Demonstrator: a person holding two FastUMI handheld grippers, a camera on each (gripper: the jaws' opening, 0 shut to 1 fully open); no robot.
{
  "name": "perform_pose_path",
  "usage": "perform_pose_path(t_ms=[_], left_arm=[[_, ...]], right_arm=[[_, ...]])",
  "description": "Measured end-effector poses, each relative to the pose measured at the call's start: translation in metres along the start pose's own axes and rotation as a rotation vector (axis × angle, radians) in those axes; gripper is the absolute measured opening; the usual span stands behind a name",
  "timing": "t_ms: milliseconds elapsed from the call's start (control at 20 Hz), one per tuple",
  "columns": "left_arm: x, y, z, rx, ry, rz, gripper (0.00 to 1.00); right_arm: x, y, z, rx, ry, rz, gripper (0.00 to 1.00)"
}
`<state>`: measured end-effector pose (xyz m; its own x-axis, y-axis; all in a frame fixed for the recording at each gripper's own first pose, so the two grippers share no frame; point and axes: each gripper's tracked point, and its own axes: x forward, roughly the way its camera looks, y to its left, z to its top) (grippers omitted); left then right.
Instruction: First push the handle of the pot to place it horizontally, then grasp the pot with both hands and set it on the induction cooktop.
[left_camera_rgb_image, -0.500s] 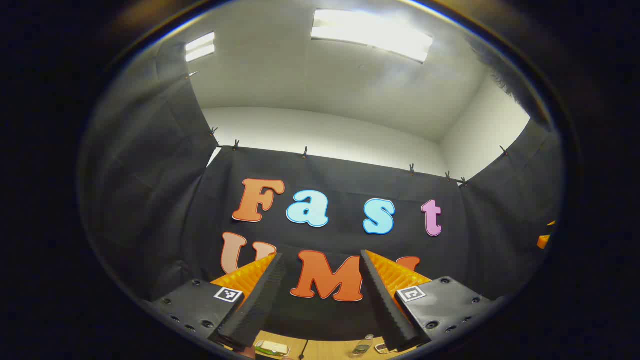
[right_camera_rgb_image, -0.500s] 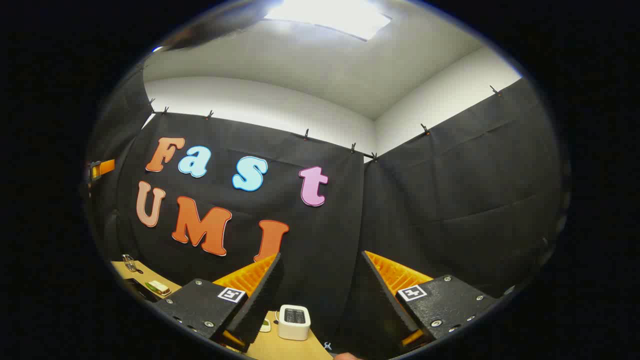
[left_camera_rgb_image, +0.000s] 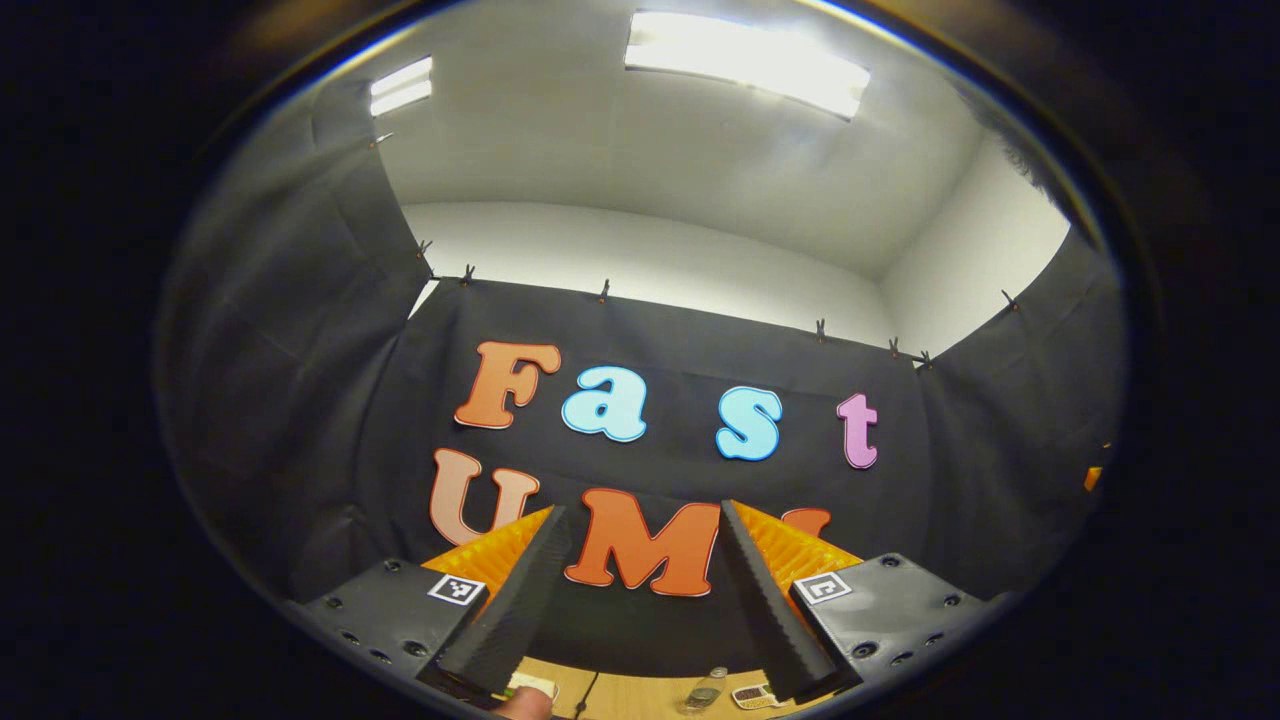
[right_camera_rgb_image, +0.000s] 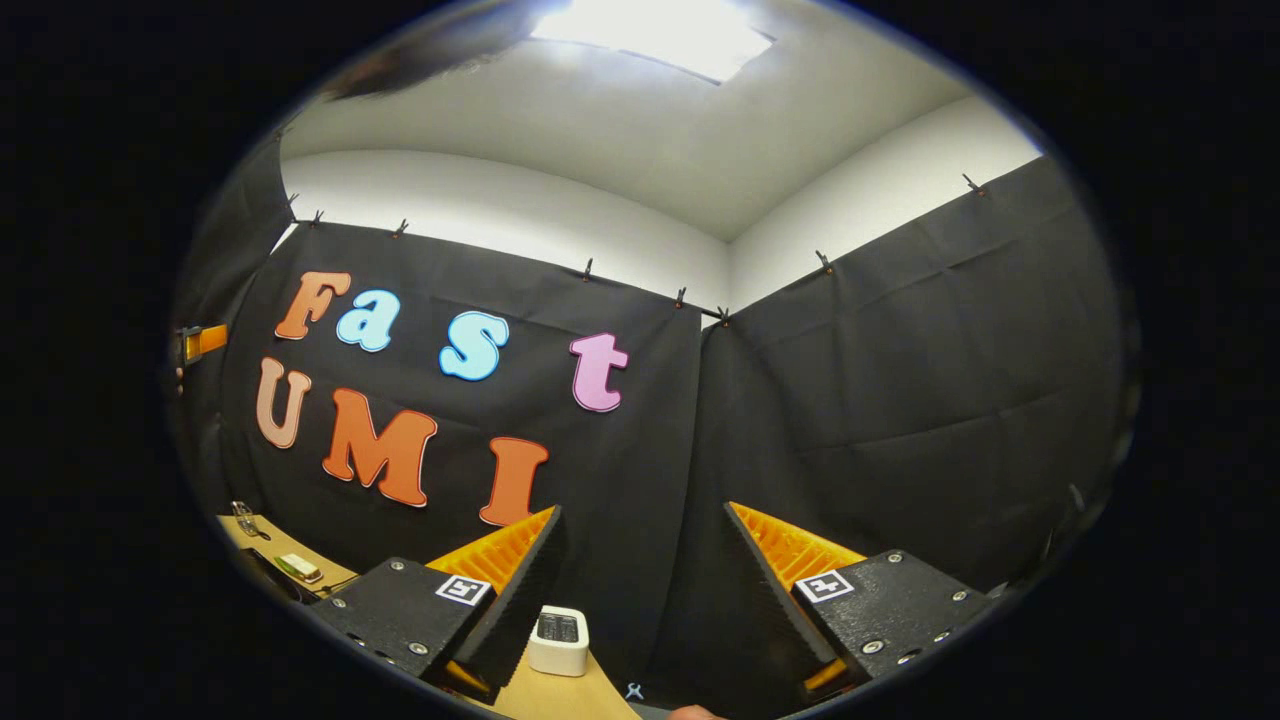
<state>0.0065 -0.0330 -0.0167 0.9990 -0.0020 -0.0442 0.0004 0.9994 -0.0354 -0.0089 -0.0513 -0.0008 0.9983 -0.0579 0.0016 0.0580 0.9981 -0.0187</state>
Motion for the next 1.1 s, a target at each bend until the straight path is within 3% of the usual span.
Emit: perform_pose_path(t_ms=[450,600,750,900,950,1000,1100], left_arm=[[-0.015,-0.077,-0.029,0.032,0.071,-0.073,0.96],[-0.027,-0.107,-0.046,0.025,0.124,-0.127,0.96],[-0.046,-0.116,-0.08,0.054,0.217,-0.114,0.97],[-0.064,-0.116,-0.123,0.07,0.356,-0.092,0.67],[-0.069,-0.119,-0.14,0.07,0.406,-0.094,0.61],[-0.073,-0.117,-0.156,0.074,0.457,-0.087,0.37],[-0.084,-0.118,-0.196,0.074,0.567,-0.06,0.08]], right_arm=[[0.002,-0.04,-0.015,-0.019,0.012,-0.004,0.95],[0.005,-0.045,-0.024,-0.036,0.004,0.028,0.95],[0.009,-0.043,-0.038,-0.023,0.006,0.072,0.95],[0.016,-0.039,-0.052,0.017,0.026,0.102,0.95],[0.018,-0.037,-0.055,0.025,0.03,0.113,0.95],[0.02,-0.038,-0.06,0.027,0.035,0.117,0.95],[0.023,-0.041,-0.067,0.031,0.044,0.115,0.95]])
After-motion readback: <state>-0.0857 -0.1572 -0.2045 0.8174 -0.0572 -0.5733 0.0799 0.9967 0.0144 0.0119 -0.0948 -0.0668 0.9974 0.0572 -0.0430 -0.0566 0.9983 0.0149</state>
